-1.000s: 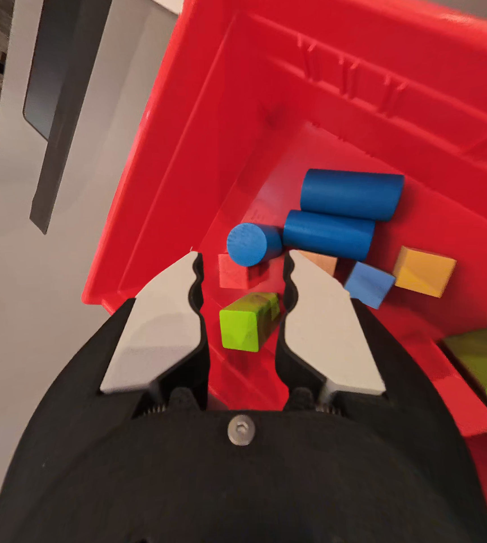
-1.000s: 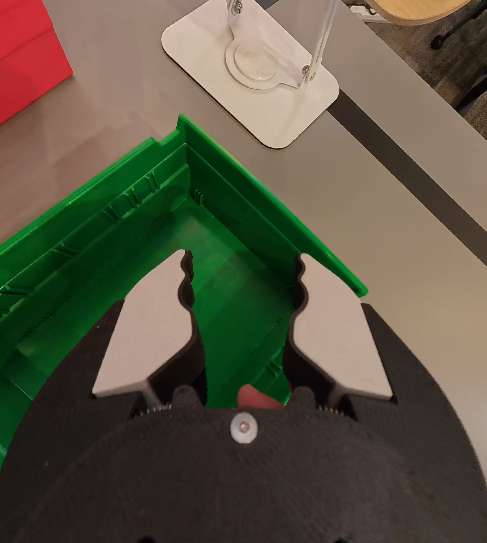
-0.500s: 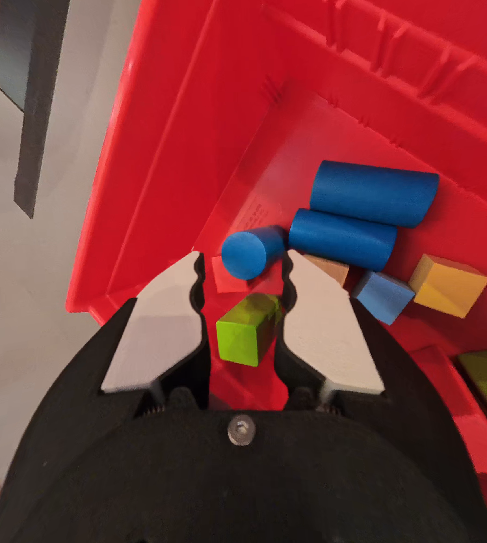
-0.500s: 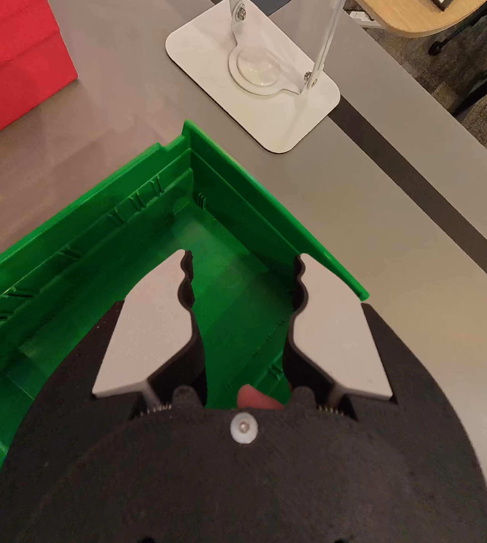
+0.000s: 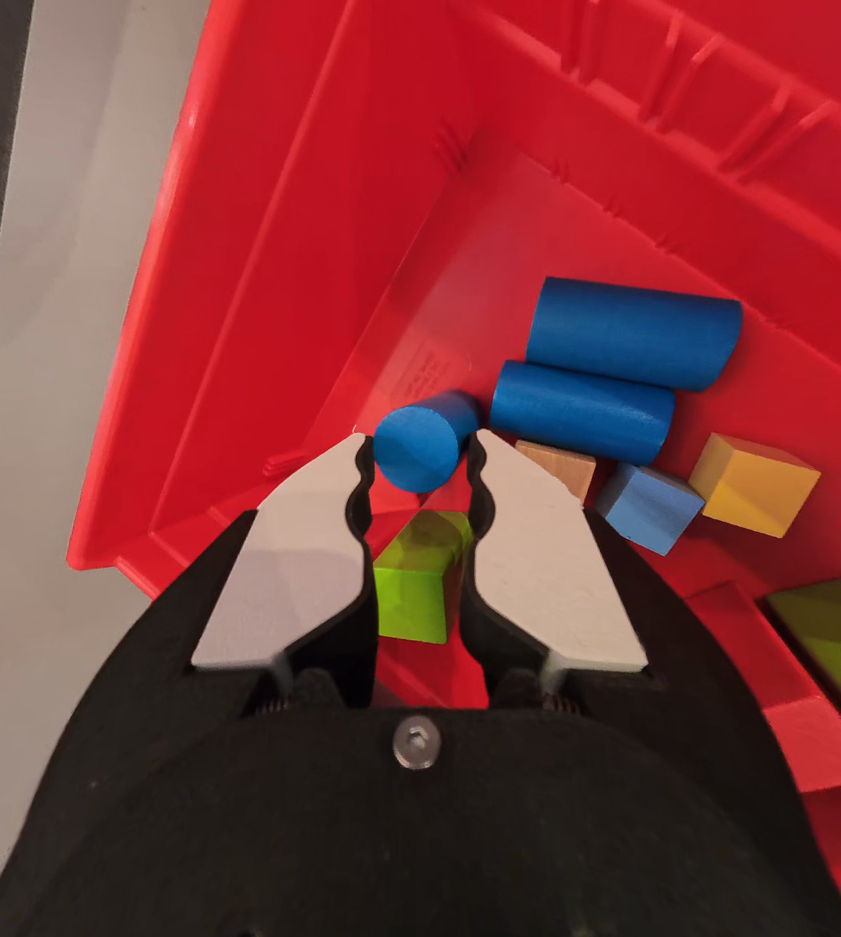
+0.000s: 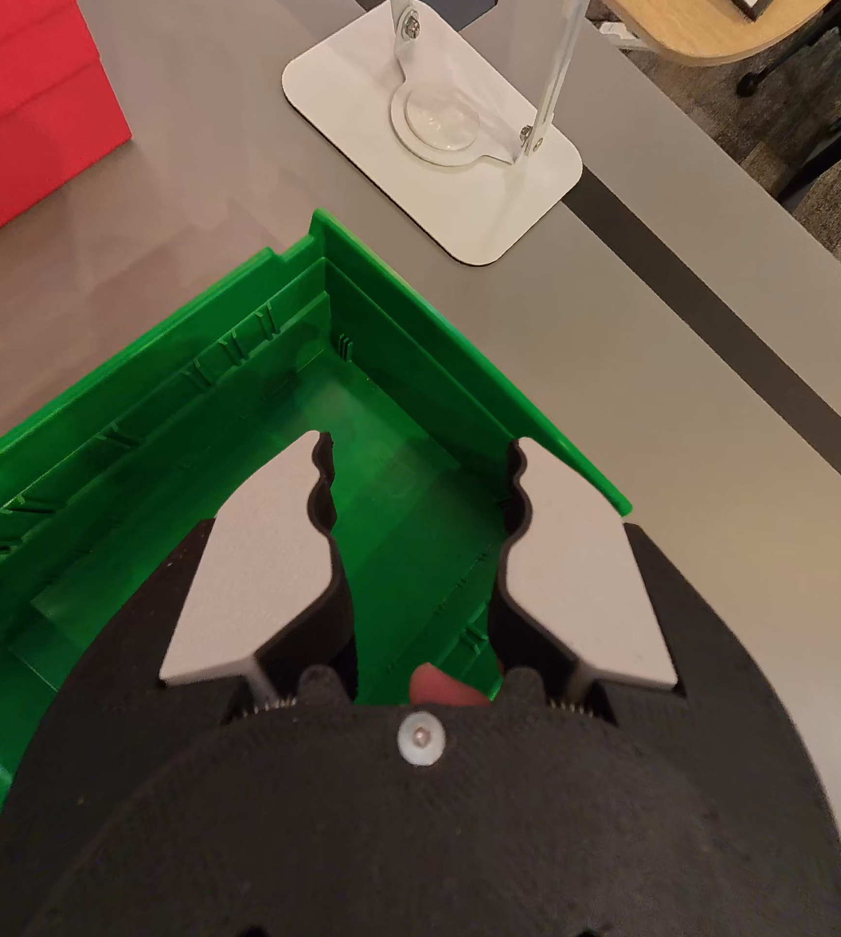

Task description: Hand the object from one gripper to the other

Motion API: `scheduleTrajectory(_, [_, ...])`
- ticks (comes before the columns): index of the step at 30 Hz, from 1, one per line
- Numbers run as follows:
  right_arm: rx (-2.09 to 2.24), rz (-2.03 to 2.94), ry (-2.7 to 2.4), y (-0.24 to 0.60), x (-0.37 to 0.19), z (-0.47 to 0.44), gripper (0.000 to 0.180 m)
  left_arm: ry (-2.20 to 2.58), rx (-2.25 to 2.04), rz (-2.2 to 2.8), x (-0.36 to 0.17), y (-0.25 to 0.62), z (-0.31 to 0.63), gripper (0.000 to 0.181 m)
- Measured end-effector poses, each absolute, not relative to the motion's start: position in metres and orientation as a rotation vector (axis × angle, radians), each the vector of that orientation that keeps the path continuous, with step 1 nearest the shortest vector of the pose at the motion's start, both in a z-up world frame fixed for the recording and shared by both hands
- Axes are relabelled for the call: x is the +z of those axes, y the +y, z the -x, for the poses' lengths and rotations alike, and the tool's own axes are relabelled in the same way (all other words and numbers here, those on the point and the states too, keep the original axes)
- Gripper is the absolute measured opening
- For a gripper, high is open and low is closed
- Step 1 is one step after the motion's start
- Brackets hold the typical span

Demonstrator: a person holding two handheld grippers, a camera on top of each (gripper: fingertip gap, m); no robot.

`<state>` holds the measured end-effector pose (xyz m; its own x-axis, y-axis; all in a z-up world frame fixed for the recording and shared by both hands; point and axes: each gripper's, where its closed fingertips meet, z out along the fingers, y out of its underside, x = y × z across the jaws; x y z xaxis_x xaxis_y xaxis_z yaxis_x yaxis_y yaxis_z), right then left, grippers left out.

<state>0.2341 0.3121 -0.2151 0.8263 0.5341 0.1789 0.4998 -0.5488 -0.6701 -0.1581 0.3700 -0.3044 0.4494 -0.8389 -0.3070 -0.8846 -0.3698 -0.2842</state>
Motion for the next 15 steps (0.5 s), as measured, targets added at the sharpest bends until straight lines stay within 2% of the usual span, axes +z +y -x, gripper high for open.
scheduleTrajectory(9, [0.06,2.129,-0.811,0.313,-0.19,-0.208,0.061,1.315,0.072,2.203,-0.267,0.377,0.162,0.033])
scheduleTrajectory(15, [0.198,1.928,-0.934,0.3,-0.158,-0.143,0.057,1.29,-0.072,2.079,-0.223,0.361,0.142,0.033])
